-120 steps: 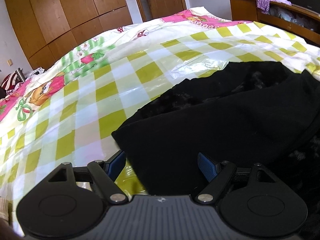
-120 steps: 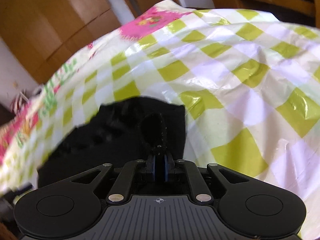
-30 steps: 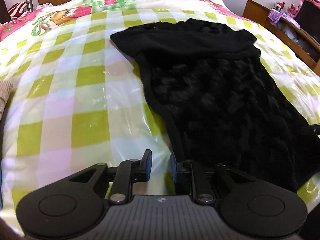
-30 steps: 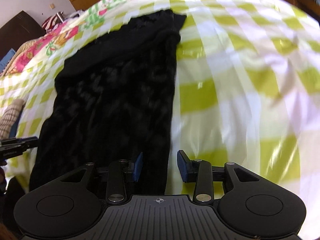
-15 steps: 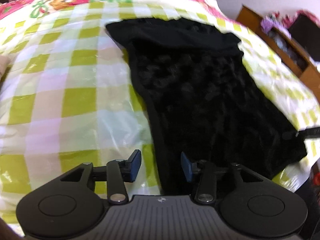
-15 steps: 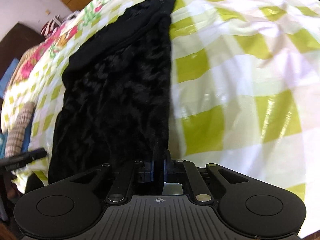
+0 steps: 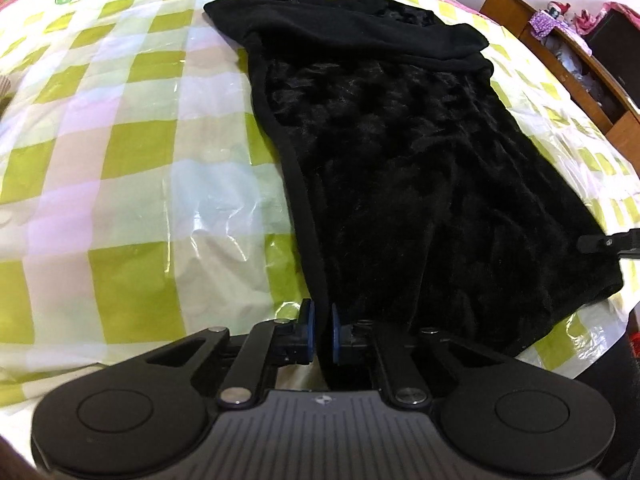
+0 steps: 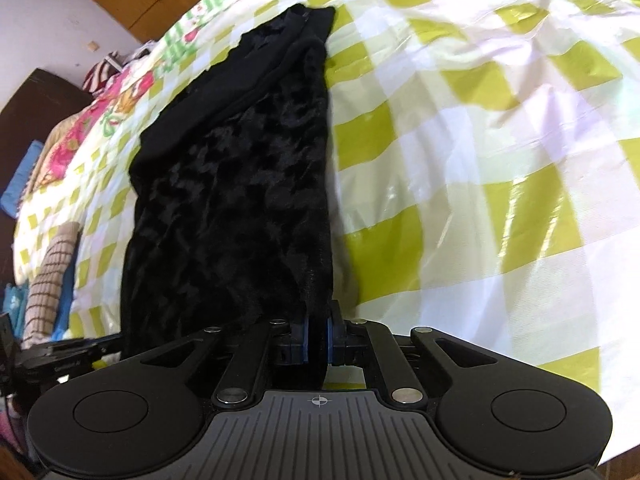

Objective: Fold small clothes

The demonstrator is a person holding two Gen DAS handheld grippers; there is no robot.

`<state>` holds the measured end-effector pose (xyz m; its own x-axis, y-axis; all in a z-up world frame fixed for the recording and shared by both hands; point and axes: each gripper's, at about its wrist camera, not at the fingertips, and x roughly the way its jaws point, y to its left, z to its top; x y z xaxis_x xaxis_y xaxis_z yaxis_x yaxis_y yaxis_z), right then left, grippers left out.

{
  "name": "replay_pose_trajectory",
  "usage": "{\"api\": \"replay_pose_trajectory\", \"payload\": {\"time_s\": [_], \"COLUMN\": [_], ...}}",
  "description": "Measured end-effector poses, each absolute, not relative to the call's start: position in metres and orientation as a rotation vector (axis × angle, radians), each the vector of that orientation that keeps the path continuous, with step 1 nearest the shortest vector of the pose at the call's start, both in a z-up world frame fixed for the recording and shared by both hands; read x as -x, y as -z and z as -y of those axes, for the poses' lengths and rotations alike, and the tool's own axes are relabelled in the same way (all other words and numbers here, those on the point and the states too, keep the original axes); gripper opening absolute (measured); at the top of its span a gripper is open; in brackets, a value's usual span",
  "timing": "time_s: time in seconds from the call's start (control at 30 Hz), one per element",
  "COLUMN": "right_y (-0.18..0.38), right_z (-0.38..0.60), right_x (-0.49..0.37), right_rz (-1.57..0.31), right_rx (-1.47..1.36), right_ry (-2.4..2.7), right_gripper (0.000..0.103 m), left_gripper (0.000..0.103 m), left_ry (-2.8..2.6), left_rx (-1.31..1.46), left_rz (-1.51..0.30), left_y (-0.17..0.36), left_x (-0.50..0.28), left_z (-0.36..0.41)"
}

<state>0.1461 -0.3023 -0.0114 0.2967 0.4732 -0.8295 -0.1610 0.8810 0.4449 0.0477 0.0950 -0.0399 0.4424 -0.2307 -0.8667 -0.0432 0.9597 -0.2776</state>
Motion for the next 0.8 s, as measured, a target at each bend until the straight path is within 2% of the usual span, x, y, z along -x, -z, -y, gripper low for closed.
{"api": "replay_pose_trajectory", "payload": {"time_s": [0.07, 0.17, 0.27, 0.33, 0.4, 0.5, 0.6, 0.7, 0.8], "right_y": [0.017, 0.023, 0.028, 0.026, 0.021, 0.007, -0.015, -0.033, -0.048], "right_z": [0.303, 0.305, 0.303, 0.303, 0.304, 0.307, 0.304, 0.294, 0.273], "right_x": [-0.148, -0.149, -0.15, -0.15, -0.15, -0.152, -0.165, -0.192, -0.239], "right_rz": [-1.213, -1.218, -1.236, -1.235, -1.232, -1.202, -1.125, -1.042, -0.956], "right_rx": [-0.333, -0.348, -0.347, -0.35, -0.385, -0.502, -0.599, -0.693, -0.774], "right_ry": [-0.426, -0.434, -0.441, -0.44, -0.452, -0.504, -0.558, -0.61, -0.647], "right_gripper": [0.015, 0.015, 0.015, 0.015, 0.011, 0.009, 0.009, 0.009, 0.009], "left_gripper": [0.023, 0.029, 0.03, 0.03, 0.022, 0.02, 0.019, 0.014, 0.014], "left_ry": [0.115, 0.123, 0.123, 0.118, 0.134, 0.183, 0.248, 0.255, 0.237], "left_rx": [0.279, 0.257, 0.255, 0.278, 0.289, 0.396, 0.578, 0.641, 0.683], "left_rz": [-1.109, -1.116, -1.125, -1.131, -1.133, -1.119, -1.032, -0.908, -0.765], "left_y": [0.04, 0.043, 0.048, 0.049, 0.046, 0.036, 0.021, 0.002, -0.017], "left_x": [-0.047, -0.046, -0.048, -0.049, -0.048, -0.051, -0.062, -0.088, -0.13], "left_z": [-0.092, -0.087, -0.086, -0.088, -0.089, -0.099, -0.122, -0.143, -0.173]}}
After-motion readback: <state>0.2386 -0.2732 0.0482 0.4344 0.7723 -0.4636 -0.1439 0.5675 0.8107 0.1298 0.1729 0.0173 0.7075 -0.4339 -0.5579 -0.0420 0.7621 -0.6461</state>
